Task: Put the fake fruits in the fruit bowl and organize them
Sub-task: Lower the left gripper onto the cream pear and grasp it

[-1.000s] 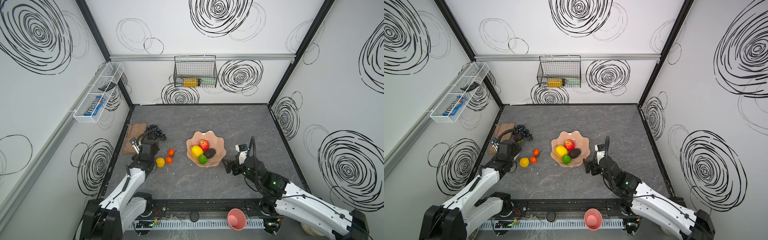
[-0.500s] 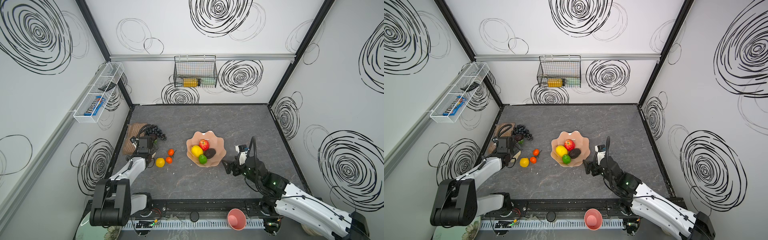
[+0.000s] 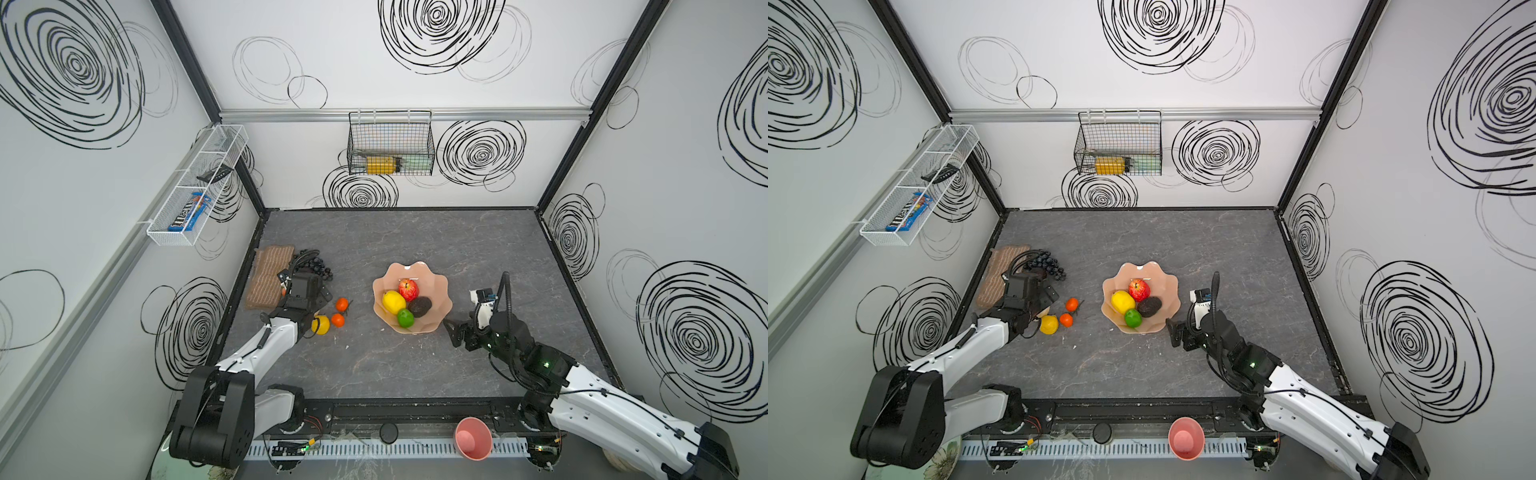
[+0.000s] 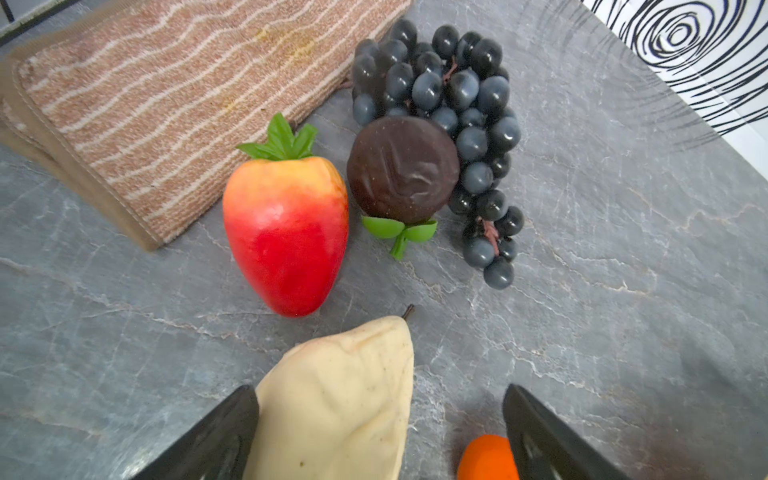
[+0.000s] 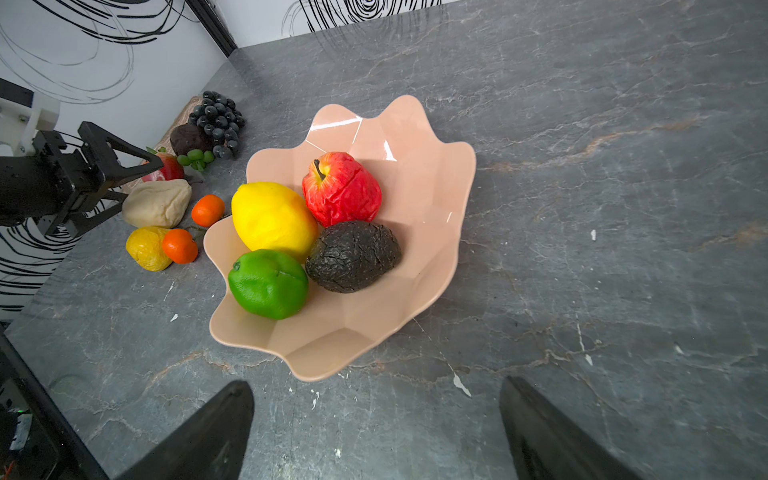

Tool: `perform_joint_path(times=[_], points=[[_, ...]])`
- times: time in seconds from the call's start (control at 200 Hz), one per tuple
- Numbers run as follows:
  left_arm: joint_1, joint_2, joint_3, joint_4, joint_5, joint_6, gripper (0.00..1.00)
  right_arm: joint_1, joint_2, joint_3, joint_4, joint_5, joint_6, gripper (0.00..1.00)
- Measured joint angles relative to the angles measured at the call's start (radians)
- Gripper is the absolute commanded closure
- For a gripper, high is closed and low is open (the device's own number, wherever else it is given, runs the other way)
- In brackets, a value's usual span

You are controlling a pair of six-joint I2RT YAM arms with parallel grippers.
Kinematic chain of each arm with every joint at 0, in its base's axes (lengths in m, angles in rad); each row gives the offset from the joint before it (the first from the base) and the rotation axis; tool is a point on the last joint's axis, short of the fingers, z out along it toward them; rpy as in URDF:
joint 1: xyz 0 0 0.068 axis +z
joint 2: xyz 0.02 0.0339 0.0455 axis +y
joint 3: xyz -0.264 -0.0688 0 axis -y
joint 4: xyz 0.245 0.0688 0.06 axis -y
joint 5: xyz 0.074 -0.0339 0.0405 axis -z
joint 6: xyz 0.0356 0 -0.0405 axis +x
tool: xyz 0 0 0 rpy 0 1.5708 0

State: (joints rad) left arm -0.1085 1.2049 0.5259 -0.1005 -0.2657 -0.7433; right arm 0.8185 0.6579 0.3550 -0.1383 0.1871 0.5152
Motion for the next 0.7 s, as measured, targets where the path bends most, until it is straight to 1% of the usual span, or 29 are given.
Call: perform_joint_path(times=[0.15, 0.305, 0.55, 0.655, 0.7], points=[[0.034, 0.005, 0.000, -0.005, 0.023, 0.002, 0.04, -0.002, 0.000, 0.000, 0.000, -0.004, 0.001, 0.03], [0.072, 0.042, 0.000, 0.000, 0.058, 0.007, 0.04, -0.002, -0.003, 0.000, 0.000, -0.007, 0.002, 0.03], [0.060, 0.118, 0.000, 0.003, 0.126, 0.020, 0.04, -0.005, -0.035, 0.000, -0.012, -0.003, 0.006, 0.03], [0.057, 0.121, 0.000, 0.007, 0.141, 0.024, 0.00, -0.005, -0.037, 0.000, -0.012, -0.003, 0.008, 0.03], [0.057, 0.124, 0.000, 0.011, 0.147, 0.026, 0.04, -0.005, -0.036, 0.000, -0.012, -0.003, 0.009, 0.03]])
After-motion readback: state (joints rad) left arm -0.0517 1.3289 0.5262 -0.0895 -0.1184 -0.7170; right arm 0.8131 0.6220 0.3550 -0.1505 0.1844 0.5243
